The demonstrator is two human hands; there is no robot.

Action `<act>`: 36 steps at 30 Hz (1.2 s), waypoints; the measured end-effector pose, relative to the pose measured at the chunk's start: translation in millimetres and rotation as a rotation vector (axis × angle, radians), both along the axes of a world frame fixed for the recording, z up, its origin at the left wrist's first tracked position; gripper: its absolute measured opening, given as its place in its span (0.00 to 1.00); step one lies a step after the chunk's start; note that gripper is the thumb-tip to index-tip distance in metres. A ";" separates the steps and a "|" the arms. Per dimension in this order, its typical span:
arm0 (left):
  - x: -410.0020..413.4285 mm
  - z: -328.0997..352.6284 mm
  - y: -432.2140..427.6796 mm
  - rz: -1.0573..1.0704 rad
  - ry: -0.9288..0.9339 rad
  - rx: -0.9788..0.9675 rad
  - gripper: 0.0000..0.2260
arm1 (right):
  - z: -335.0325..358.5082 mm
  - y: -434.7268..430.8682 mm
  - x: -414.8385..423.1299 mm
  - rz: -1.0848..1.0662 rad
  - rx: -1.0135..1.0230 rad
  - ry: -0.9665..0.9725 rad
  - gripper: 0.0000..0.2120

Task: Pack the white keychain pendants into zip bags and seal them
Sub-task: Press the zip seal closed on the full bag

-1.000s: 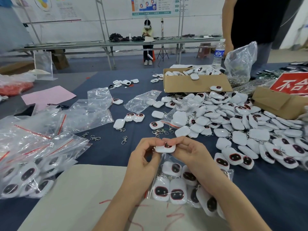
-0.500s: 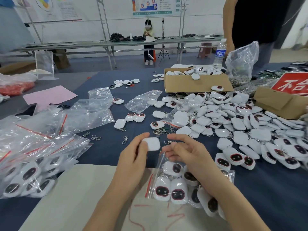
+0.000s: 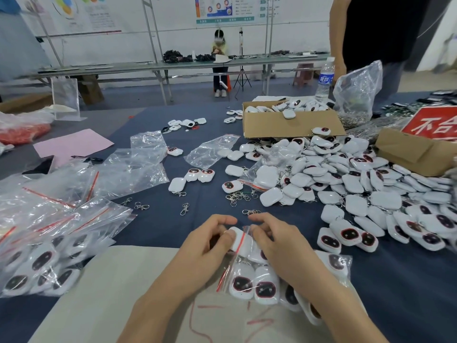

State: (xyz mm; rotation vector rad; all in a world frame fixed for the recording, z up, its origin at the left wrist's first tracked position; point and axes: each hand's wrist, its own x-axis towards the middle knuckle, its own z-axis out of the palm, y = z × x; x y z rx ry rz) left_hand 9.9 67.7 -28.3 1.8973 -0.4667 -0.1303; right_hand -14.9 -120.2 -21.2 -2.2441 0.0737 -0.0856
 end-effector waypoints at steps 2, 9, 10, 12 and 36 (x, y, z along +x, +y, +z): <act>0.5 2.2 -0.1 -0.008 0.012 -0.006 0.08 | 1.5 -2.6 0.2 0.008 0.075 0.001 0.09; 5.2 13.0 12.9 -0.089 0.050 -0.012 0.08 | 1.7 -8.1 3.9 0.003 0.238 -0.064 0.12; 4.2 13.5 12.9 -0.102 0.069 -0.046 0.07 | 1.4 -8.0 3.9 -0.004 0.250 -0.073 0.12; 3.2 12.9 11.3 -0.123 0.082 -0.098 0.07 | 1.9 -8.7 3.9 -0.016 0.252 -0.080 0.10; -34.2 32.9 -24.4 -0.153 0.077 -0.399 0.24 | 47.5 -18.0 -12.3 -0.121 0.127 -0.245 0.14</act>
